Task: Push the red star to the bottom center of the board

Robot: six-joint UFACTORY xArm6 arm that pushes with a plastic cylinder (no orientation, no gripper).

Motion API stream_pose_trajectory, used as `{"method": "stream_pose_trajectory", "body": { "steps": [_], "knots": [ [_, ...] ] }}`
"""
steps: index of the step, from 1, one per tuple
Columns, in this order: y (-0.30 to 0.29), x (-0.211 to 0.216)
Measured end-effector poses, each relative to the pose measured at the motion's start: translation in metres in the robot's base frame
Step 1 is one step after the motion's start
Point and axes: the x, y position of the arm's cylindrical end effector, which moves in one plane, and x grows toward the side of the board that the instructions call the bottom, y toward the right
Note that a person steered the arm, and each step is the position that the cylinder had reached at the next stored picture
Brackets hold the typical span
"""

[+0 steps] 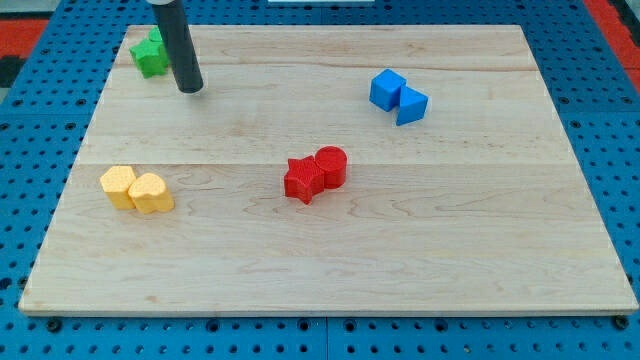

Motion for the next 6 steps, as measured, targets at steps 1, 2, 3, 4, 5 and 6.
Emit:
{"method": "stream_pose_trajectory", "body": {
  "steps": [1,2,3,4,5,6],
  "knots": [
    [0.053,0.036],
    [0.100,0.076],
    [0.147,0.109],
    [0.140,0.146],
    [0.098,0.162],
    [0.113,0.171]
  ]
}}
